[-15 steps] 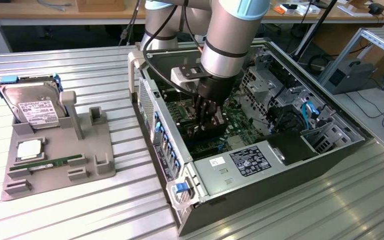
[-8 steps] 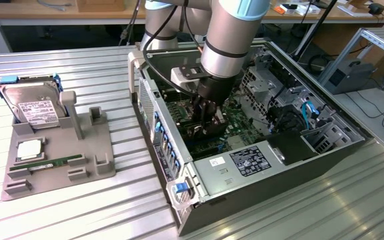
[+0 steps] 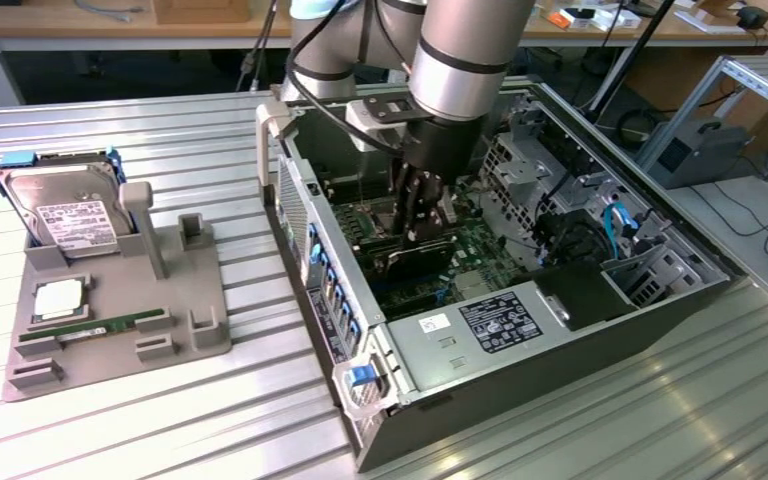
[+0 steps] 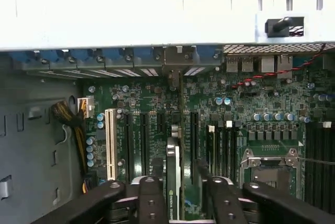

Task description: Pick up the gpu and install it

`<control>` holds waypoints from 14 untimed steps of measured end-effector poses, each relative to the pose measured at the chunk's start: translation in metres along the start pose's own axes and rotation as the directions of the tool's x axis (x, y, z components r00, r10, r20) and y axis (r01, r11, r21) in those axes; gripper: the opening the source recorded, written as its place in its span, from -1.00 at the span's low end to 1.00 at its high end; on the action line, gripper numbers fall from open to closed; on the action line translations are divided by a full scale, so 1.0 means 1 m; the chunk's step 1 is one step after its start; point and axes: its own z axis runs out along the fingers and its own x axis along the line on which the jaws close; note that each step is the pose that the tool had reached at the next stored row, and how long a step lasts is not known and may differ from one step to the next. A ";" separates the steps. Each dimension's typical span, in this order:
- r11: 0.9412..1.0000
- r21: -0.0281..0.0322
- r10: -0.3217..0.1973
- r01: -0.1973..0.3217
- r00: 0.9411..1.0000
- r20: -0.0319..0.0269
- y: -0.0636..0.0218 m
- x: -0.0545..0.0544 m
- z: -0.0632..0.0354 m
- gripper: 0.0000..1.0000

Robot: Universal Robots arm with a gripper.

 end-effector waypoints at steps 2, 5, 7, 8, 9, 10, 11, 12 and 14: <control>1.000 0.000 -0.004 0.004 1.000 -0.011 -0.0008 0.000 0.0000 -0.49; 1.000 -0.011 -0.011 0.010 1.000 -0.020 -0.0114 0.000 0.0003 -0.79; 1.000 -0.019 -0.012 0.011 1.000 -0.020 -0.0204 0.000 0.0003 -0.79; 1.000 -0.020 -0.012 0.012 1.000 -0.021 -0.0230 0.000 0.0002 -0.79; 1.000 -0.020 -0.012 0.011 1.000 -0.021 -0.0230 0.000 0.0003 -0.79; 1.000 -0.020 -0.012 0.011 1.000 -0.021 -0.0230 0.000 0.0003 -0.79; 1.000 -0.020 -0.012 0.011 1.000 -0.021 -0.0230 0.000 0.0003 -0.79; 1.000 -0.020 -0.012 0.011 1.000 -0.021 -0.0231 0.000 0.0002 -0.79; 1.000 -0.024 -0.012 0.012 1.000 -0.021 -0.0344 0.000 0.0006 -0.79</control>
